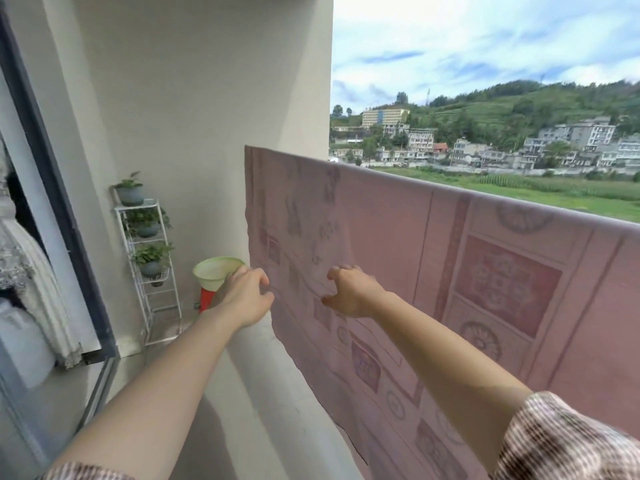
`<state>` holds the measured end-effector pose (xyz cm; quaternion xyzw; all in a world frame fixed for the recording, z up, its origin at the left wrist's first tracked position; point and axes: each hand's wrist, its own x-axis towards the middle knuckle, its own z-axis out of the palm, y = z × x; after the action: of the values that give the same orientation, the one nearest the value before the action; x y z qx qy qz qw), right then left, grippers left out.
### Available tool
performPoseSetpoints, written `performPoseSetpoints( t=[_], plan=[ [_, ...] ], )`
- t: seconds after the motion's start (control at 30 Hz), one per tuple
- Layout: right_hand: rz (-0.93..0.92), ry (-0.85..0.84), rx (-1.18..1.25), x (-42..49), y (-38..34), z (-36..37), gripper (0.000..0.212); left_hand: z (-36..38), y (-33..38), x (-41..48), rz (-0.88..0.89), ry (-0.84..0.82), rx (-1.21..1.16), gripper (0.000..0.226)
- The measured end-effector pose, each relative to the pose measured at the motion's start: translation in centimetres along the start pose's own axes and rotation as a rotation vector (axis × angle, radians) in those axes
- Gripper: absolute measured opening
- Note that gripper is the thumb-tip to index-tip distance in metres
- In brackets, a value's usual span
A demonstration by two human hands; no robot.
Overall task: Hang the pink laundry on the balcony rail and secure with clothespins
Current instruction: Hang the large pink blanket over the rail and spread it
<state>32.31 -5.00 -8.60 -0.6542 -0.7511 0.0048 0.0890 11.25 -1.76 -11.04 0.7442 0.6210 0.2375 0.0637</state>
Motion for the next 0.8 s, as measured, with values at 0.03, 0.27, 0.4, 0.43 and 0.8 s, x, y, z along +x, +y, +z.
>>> performPoseSetpoints(
  t=[0.03, 0.27, 0.4, 0.43, 0.8],
  plan=[
    [-0.015, 0.022, -0.038, 2.4, -0.1, -0.1, 0.053, 0.1, -0.8, 2.4, 0.015, 0.008, 0.012, 0.022],
    [-0.103, 0.147, -0.154, 21.4, -0.8, -0.9, 0.054, -0.1, -5.6, 19.3, 0.012, 0.153, 0.095, 0.042],
    [-0.105, 0.159, -0.156, 32.1, -2.5, -1.1, 0.051, -1.0, -8.6, 28.1, 0.036, 0.127, 0.162, 0.043],
    [-0.103, 0.157, -0.165, 34.5, -2.9, -1.0, 0.052, -1.2, -9.3, 30.3, 0.033, 0.108, 0.170, 0.043],
    [-0.064, 0.231, -0.248, 62.4, -6.6, 2.2, 0.053, -1.4, -20.7, 57.4, 0.077, 0.132, 0.126, 0.049]
  ],
)
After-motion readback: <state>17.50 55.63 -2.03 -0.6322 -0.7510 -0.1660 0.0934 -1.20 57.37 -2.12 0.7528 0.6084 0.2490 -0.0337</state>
